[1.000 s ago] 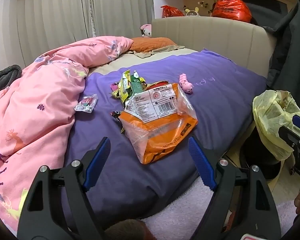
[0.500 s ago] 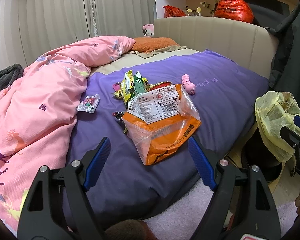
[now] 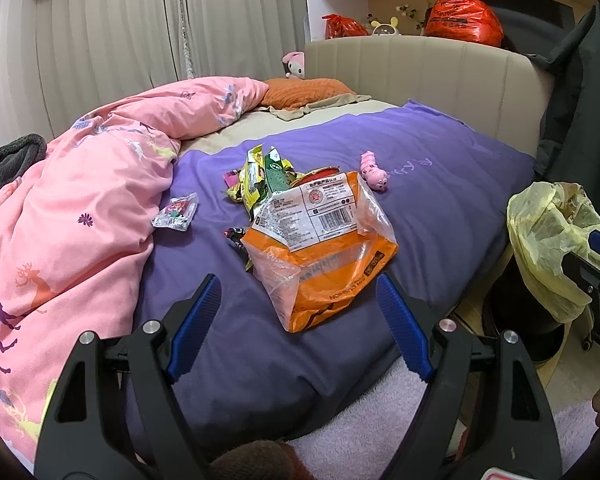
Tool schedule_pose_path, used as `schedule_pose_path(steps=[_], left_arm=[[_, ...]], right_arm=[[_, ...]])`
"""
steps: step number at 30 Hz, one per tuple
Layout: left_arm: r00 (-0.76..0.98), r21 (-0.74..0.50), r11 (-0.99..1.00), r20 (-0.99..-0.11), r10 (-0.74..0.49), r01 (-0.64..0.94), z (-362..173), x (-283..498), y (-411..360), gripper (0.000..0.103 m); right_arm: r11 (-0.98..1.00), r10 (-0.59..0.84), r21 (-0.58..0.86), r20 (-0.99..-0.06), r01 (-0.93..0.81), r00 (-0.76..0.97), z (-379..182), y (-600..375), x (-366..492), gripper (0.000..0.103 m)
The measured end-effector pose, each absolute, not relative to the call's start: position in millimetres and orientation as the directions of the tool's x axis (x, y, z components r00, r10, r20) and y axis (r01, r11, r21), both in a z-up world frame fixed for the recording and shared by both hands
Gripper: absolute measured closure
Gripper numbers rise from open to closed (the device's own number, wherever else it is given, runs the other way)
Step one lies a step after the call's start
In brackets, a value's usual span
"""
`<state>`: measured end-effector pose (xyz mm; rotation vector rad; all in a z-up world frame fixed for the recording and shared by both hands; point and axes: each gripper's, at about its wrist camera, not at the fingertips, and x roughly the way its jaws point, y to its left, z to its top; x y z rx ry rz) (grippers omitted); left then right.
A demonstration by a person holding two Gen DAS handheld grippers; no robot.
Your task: Collect trash
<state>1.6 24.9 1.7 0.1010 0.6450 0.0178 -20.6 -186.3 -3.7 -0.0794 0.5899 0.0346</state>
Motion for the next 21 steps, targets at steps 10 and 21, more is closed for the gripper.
schedule_pose_path(steps=[10,21], left_arm=[[0.803,0.107,0.994,-0.594,0.046,0.021,2.9,-0.5,22.1,0.027],[0.803,0.105,0.994,-0.595,0.045,0.022,2.6,-0.7,22.0,0.027]], right_arm=[[0.998,0.008,-0.052,-0.554,-0.044,0.833,-2.0,-192.0,-22.8,0.043],[0.998,0.008,-0.053,-0.551,-0.044,0.835,-1.1,-193.7,-23.2,0.043]])
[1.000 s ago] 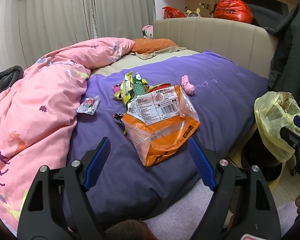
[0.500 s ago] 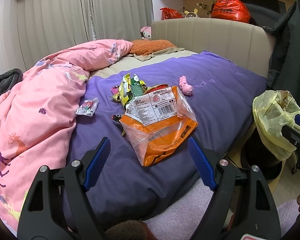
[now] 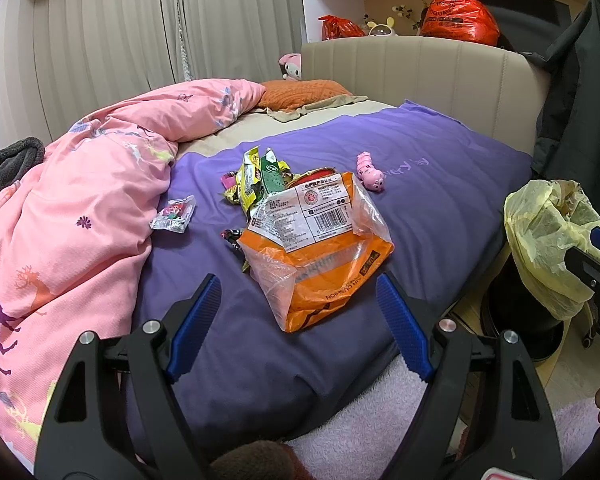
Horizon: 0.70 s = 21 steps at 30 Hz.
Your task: Collect trash
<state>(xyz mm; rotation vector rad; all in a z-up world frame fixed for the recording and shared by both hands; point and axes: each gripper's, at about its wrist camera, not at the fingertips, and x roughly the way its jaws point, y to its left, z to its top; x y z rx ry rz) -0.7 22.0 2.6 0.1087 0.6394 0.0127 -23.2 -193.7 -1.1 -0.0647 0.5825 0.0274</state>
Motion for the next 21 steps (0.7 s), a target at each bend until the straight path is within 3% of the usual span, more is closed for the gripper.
schedule_pose_path(steps=[21], left_arm=[[0.796,0.093,0.995,-0.604,0.036,0.025,-0.5,-0.9,20.4,0.027]], right_arm=[[0.997,0.003,-0.062,-0.563,-0.046,0.826,-3.6,-188.0,-18.2,0.043]])
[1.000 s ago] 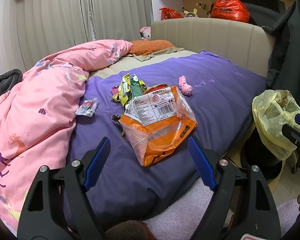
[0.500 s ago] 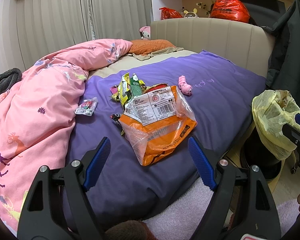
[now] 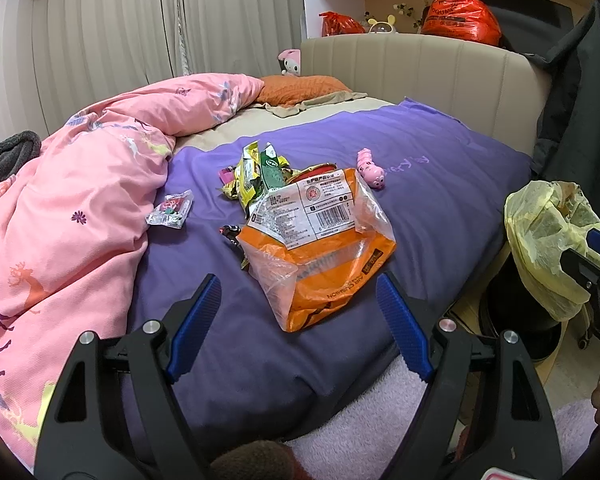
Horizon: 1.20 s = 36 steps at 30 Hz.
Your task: Collect trash
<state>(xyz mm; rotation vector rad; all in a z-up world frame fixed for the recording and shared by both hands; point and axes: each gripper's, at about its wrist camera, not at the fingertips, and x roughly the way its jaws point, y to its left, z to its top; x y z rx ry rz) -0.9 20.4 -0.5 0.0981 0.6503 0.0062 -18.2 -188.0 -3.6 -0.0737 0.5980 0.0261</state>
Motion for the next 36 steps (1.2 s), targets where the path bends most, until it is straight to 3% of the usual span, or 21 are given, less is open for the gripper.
schedule_pose_path(steps=[8,17,25,33,34,35,36], left_arm=[[0.783,0.04,0.999,-0.621,-0.004,0.037,-5.9,20.8,40.6,0.027],[0.811,0.068,0.991,-0.582,-0.052,0.112,3.0,77.6,97.4,0.027],[0.785,0.007,0.996,-0.616,-0.065,0.087,-9.1,148.4,173.2,0.027],[0.749,-0.085,0.995,-0.656,-0.092,0.048,-36.1,158.1,209.1,0.027],[0.748,-0.084,0.995,-0.657,-0.094,0.051,-38.5,156.8,210.2,0.027],[0.747,-0.086,0.995,-0.658,-0.098,0.055,-39.4,156.8,211.5,0.027],[0.745,-0.095,0.994,-0.658,-0.107,0.059,-39.2,157.1,213.2,0.027]], right_arm=[[0.997,0.014,-0.054,-0.579,-0.055,0.815,-11.4,-179.9,1.1,0.043],[0.995,0.048,-0.036,-0.607,-0.088,0.794,-27.8,-157.8,31.9,0.043],[0.984,0.14,-0.001,-0.611,-0.178,0.779,-35.2,-118.5,57.1,0.043],[0.948,0.27,0.037,-0.621,-0.317,0.736,-47.6,-59.6,115.0,0.043],[0.947,0.272,0.041,-0.626,-0.318,0.731,-52.1,-55.4,124.9,0.045],[0.946,0.277,0.048,-0.635,-0.321,0.721,-56.8,-51.4,134.7,0.055],[0.94,0.293,0.062,-0.651,-0.335,0.7,-61.5,-47.7,143.9,0.074]])
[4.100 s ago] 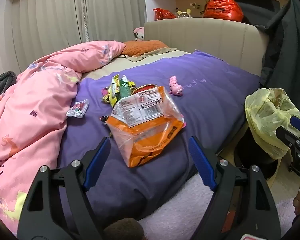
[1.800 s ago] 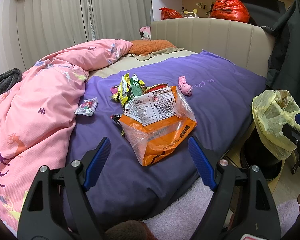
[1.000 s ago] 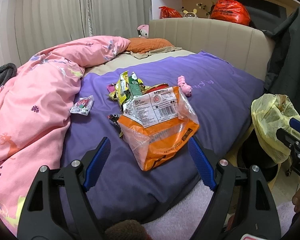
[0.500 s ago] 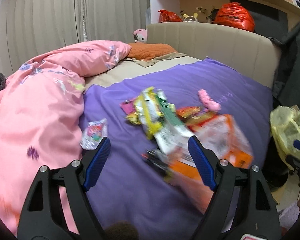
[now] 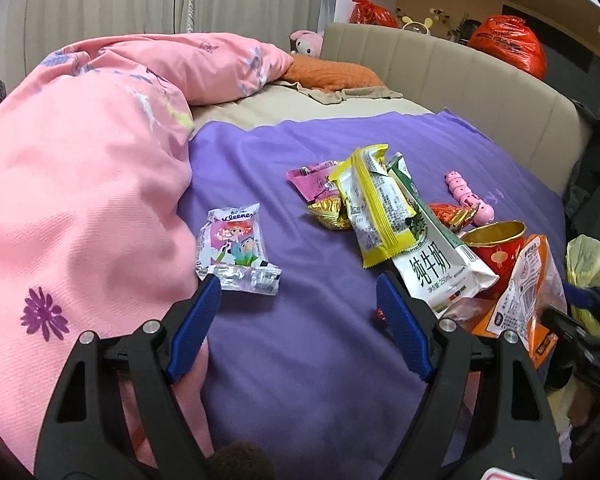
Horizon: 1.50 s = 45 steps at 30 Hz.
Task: Collect trash
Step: 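Grasp the orange-and-clear snack bag with the right gripper and lift it, then grasp the pink Kleenex tissue pack with the left gripper while right holds the orange bag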
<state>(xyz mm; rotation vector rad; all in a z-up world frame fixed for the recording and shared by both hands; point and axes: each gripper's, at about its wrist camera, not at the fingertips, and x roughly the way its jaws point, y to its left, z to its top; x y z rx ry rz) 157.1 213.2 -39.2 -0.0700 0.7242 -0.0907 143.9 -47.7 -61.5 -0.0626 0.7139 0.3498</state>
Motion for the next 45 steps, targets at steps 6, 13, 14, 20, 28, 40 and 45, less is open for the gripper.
schedule_pose_path(steps=[6,13,14,20,28,40,45], left_arm=[[0.756,-0.182,0.982,-0.635,-0.156,0.05,-39.0,165.7,224.9,0.025],[0.73,-0.167,0.986,-0.677,-0.095,-0.027,-53.6,190.1,227.2,0.025],[0.715,-0.156,0.987,-0.694,-0.083,-0.037,-57.3,193.6,227.0,0.025],[0.642,-0.245,0.965,-0.727,-0.246,0.092,-69.2,200.0,214.6,0.025],[0.708,-0.203,0.977,-0.699,-0.102,-0.06,-58.7,192.9,237.4,0.025],[0.607,-0.114,0.972,-0.793,0.037,-0.208,-91.6,217.1,256.2,0.065],[0.638,-0.188,0.967,-0.769,-0.036,-0.173,-80.4,202.1,253.1,0.079]], right_arm=[[0.926,0.326,0.062,-0.627,-0.372,0.708,-50.3,-44.3,147.1,0.089],[0.965,0.24,0.055,-0.577,-0.256,0.78,-21.7,-89.6,139.7,0.09],[0.972,0.218,0.054,-0.576,-0.229,0.788,-19.7,-98.7,141.1,0.09],[0.985,0.171,0.12,-0.594,-0.124,0.786,-18.8,-145.3,151.7,0.09],[0.985,0.167,0.138,-0.599,-0.104,0.783,-31.4,-155.9,140.2,0.09],[0.984,0.169,0.145,-0.605,-0.1,0.778,-40.7,-155.8,123.0,0.09],[0.985,0.163,0.141,-0.592,-0.098,0.789,-32.4,-154.5,118.9,0.09]])
